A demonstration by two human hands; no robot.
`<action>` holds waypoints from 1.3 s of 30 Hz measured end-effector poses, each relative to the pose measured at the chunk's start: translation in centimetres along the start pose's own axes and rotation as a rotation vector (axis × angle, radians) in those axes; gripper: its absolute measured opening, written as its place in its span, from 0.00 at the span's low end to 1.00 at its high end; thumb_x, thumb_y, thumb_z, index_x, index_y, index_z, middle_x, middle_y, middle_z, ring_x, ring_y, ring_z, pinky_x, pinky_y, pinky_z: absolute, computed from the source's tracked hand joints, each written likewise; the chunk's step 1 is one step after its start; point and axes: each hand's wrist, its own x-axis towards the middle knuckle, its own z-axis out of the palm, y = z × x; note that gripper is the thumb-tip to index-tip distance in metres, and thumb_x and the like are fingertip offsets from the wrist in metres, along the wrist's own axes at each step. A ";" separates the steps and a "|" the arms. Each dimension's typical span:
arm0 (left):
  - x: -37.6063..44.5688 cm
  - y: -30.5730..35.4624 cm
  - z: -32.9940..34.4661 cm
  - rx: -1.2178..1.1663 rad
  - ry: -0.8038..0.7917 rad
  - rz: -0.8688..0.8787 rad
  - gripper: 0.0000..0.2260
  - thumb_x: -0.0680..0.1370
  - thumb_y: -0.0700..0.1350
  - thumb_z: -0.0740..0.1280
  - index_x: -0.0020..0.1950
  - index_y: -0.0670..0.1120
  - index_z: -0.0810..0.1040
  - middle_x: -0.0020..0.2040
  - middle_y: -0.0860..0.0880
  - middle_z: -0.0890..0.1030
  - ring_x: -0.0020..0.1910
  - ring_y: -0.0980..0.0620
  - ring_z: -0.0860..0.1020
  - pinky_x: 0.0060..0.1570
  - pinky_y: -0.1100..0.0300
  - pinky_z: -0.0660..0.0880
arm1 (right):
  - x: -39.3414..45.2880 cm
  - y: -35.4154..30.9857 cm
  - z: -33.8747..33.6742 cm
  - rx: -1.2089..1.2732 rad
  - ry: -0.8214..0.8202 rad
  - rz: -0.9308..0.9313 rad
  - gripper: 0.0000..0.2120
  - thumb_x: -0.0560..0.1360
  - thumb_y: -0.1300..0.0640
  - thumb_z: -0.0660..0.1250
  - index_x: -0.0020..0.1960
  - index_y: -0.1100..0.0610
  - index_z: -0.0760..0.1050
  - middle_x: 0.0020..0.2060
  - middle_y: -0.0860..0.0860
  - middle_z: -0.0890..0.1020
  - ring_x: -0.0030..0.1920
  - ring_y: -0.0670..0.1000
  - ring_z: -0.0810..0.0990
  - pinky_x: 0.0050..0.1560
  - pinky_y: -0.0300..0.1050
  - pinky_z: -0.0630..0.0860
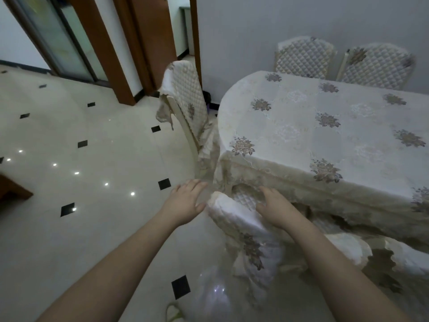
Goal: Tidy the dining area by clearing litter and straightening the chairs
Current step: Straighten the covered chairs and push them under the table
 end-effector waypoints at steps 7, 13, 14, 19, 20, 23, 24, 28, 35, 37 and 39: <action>1.6 -11.8 -3.6 0.021 0.039 -0.047 0.26 0.79 0.55 0.60 0.75 0.53 0.59 0.75 0.50 0.62 0.75 0.50 0.57 0.71 0.47 0.55 | 6.6 -10.7 1.9 -0.059 0.080 0.028 0.27 0.77 0.52 0.59 0.75 0.56 0.58 0.69 0.56 0.68 0.67 0.57 0.68 0.64 0.51 0.68; 4.4 -18.2 -6.0 0.175 0.039 -0.131 0.30 0.77 0.64 0.55 0.76 0.55 0.54 0.78 0.50 0.55 0.77 0.48 0.50 0.71 0.38 0.48 | 10.4 -16.0 2.7 -0.047 0.221 0.003 0.24 0.79 0.51 0.56 0.74 0.54 0.60 0.69 0.55 0.69 0.67 0.57 0.69 0.65 0.52 0.67; 5.2 -19.0 -6.2 0.179 0.046 -0.130 0.30 0.77 0.64 0.55 0.76 0.55 0.54 0.78 0.49 0.55 0.77 0.48 0.50 0.71 0.38 0.48 | 11.1 -16.5 2.8 -0.061 0.222 0.002 0.24 0.79 0.51 0.56 0.74 0.54 0.60 0.69 0.55 0.69 0.67 0.56 0.69 0.65 0.51 0.67; 10.2 -22.3 -6.0 0.185 0.044 -0.089 0.30 0.78 0.64 0.53 0.77 0.54 0.55 0.78 0.49 0.55 0.77 0.48 0.50 0.72 0.40 0.50 | 16.1 -18.3 2.5 -0.116 0.249 -0.002 0.25 0.79 0.52 0.57 0.75 0.56 0.59 0.70 0.55 0.68 0.67 0.56 0.68 0.66 0.50 0.64; 11.5 -23.0 -5.9 0.178 0.037 -0.083 0.29 0.78 0.63 0.53 0.77 0.54 0.55 0.78 0.49 0.55 0.77 0.48 0.50 0.72 0.41 0.49 | 17.5 -18.5 2.4 -0.116 0.253 -0.003 0.25 0.79 0.52 0.57 0.75 0.56 0.59 0.70 0.55 0.67 0.68 0.56 0.67 0.67 0.50 0.63; 15.6 -25.6 -5.9 0.177 0.021 -0.072 0.29 0.78 0.63 0.53 0.77 0.54 0.53 0.78 0.49 0.55 0.77 0.48 0.50 0.72 0.41 0.48 | 22.6 -19.4 2.0 -0.093 0.276 -0.010 0.25 0.79 0.52 0.57 0.74 0.56 0.60 0.71 0.56 0.67 0.69 0.56 0.66 0.69 0.52 0.63; 17.0 -26.7 -6.0 0.172 0.017 -0.074 0.29 0.78 0.63 0.53 0.77 0.55 0.54 0.78 0.49 0.55 0.77 0.48 0.50 0.72 0.41 0.48 | 24.5 -19.8 1.8 -0.077 0.278 -0.019 0.25 0.79 0.52 0.57 0.74 0.56 0.60 0.71 0.56 0.67 0.69 0.57 0.66 0.69 0.52 0.63; 22.0 -31.0 -7.2 0.163 -0.027 -0.104 0.28 0.79 0.62 0.53 0.77 0.55 0.53 0.78 0.50 0.55 0.77 0.49 0.50 0.73 0.42 0.48 | 31.6 -22.5 0.1 -0.023 0.241 -0.042 0.25 0.80 0.51 0.56 0.75 0.55 0.58 0.72 0.56 0.66 0.69 0.57 0.66 0.69 0.51 0.62; 29.9 -36.9 -10.6 0.158 -0.018 -0.090 0.28 0.80 0.62 0.51 0.78 0.55 0.50 0.79 0.51 0.53 0.77 0.50 0.48 0.74 0.44 0.47 | 42.8 -27.8 -4.2 -0.060 0.284 -0.130 0.26 0.80 0.49 0.55 0.76 0.54 0.55 0.73 0.54 0.64 0.71 0.54 0.64 0.69 0.48 0.59; 32.3 -39.1 -11.2 0.159 -0.005 -0.068 0.28 0.80 0.62 0.51 0.78 0.55 0.51 0.79 0.50 0.54 0.77 0.50 0.49 0.74 0.44 0.48 | 45.6 -29.4 -4.7 -0.040 0.295 -0.128 0.26 0.81 0.47 0.54 0.76 0.53 0.55 0.73 0.53 0.63 0.72 0.53 0.62 0.70 0.49 0.59; 35.1 -41.8 -11.6 0.162 0.038 -0.046 0.29 0.79 0.63 0.49 0.77 0.54 0.53 0.78 0.50 0.56 0.77 0.49 0.51 0.73 0.43 0.49 | 48.6 -31.0 -4.7 -0.018 0.307 -0.132 0.27 0.80 0.46 0.53 0.76 0.53 0.55 0.73 0.53 0.64 0.72 0.54 0.62 0.71 0.50 0.59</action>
